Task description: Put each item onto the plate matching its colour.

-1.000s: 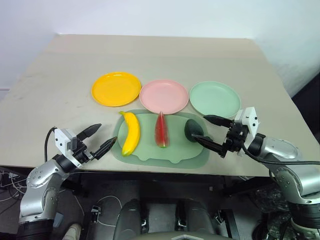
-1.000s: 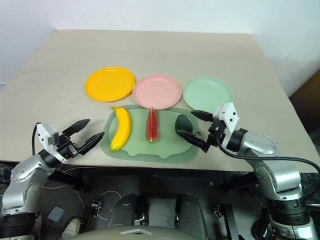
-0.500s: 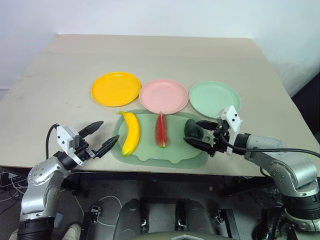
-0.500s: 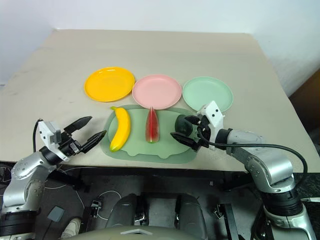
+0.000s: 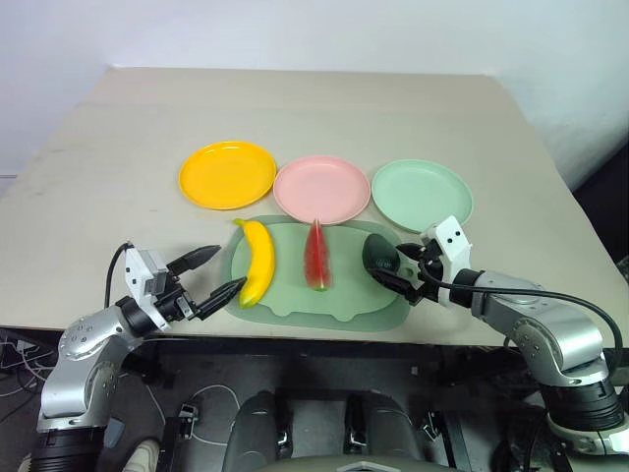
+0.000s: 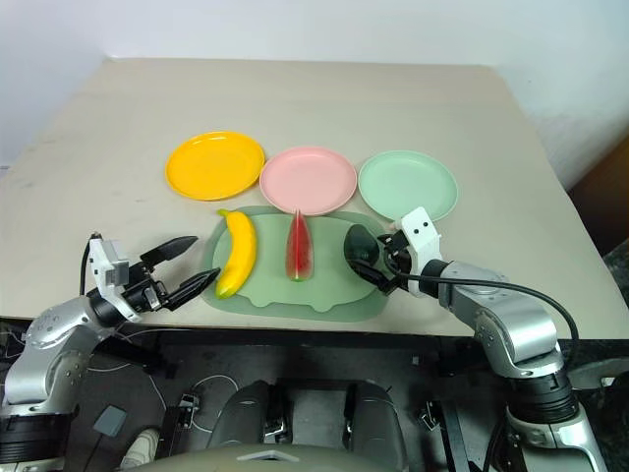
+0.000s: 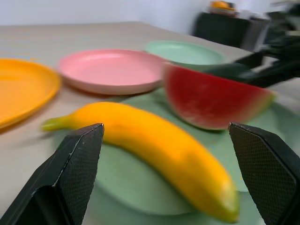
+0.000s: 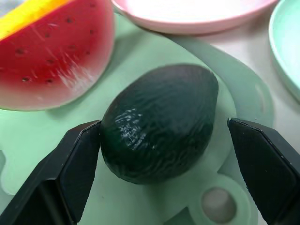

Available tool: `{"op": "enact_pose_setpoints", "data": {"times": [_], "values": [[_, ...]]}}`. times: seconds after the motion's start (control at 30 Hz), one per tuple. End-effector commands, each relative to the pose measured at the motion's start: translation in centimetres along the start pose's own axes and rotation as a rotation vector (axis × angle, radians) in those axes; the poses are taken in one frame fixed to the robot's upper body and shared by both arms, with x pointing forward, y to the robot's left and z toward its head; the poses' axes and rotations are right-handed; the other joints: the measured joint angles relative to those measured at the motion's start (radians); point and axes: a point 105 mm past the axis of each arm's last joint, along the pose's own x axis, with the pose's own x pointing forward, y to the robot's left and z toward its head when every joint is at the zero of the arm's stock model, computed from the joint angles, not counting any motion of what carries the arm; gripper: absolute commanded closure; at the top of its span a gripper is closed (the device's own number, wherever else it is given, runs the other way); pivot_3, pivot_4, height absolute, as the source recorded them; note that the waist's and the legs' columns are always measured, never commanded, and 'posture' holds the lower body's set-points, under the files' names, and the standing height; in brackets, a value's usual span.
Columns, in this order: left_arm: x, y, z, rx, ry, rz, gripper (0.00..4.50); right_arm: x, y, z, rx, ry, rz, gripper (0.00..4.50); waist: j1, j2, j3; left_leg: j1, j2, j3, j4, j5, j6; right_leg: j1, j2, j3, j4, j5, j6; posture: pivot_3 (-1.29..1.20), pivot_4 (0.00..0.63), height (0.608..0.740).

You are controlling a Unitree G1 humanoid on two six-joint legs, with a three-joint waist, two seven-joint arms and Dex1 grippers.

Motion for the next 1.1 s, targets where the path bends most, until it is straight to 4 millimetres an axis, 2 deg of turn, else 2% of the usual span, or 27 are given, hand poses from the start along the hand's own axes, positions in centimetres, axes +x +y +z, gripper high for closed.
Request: {"op": "enact_pose_setpoints", "data": {"times": [0.03,0.27,0.5,0.8,0.9,1.0,1.1], "values": [[0.6,-0.7,1.5,0.055,-0.021,-0.074,0.04,0.0,-0.3,0.5,0.006,-0.01,-0.013,0.0,0.001,0.0,0.0,0.0,0.0,0.0,0.0,0.0,0.0,0.0,0.0,0.0,0.0,0.0,0.0,0.0,0.15,0.695],[1.0,-1.7,2.0,0.051,-0.012,-0.151,0.04,0.3,-0.4,0.2,0.033,-0.008,-0.013,0.0,0.0,0.0,0.0,0.0,0.0,0.0,0.0,0.0,0.0,0.0,0.0,0.0,0.0,0.0,0.0,0.0,0.15,0.695],[1.3,-1.6,3.0,0.052,-0.034,-0.164,0.04,0.6,-0.6,0.5,0.056,-0.012,-0.022,0.0,0.0,0.0,0.0,0.0,0.0,0.0,0.0,0.0,0.0,0.0,0.0,0.0,0.0,0.0,0.0,0.0,0.15,0.695],[1.4,-1.4,3.2,0.037,-0.045,-0.147,0.04,0.7,-0.6,0.9,0.055,-0.012,-0.023,0.0,0.0,0.0,0.0,0.0,0.0,0.0,0.0,0.0,0.0,0.0,0.0,0.0,0.0,0.0,0.0,0.0,0.15,0.695],[1.4,-1.3,3.1,0.036,-0.043,-0.142,0.0,0.7,-0.7,1.2,0.052,-0.031,-0.035,0.56,0.0,0.0,0.0,0.0,0.0,0.0,0.0,0.0,0.0,0.0,0.0,0.0,0.0,0.0,0.0,0.0,0.15,0.695],[1.3,-1.2,3.1,0.037,-0.041,-0.137,0.0,0.5,-0.7,2.1,0.049,-0.063,-0.039,1.43,0.0,0.0,0.0,0.0,0.0,0.0,0.0,0.0,0.0,0.0,0.0,0.0,0.0,0.0,0.0,0.0,0.15,0.695],[1.2,-1.1,3.1,0.04,-0.04,-0.13,0.0,-0.1,-0.5,4.2,0.056,-0.139,-0.022,1.43,0.0,0.0,0.0,0.0,0.0,0.0,0.0,0.0,0.0,0.0,0.0,0.0,0.0,0.0,0.0,0.0,0.15,0.695]]}}
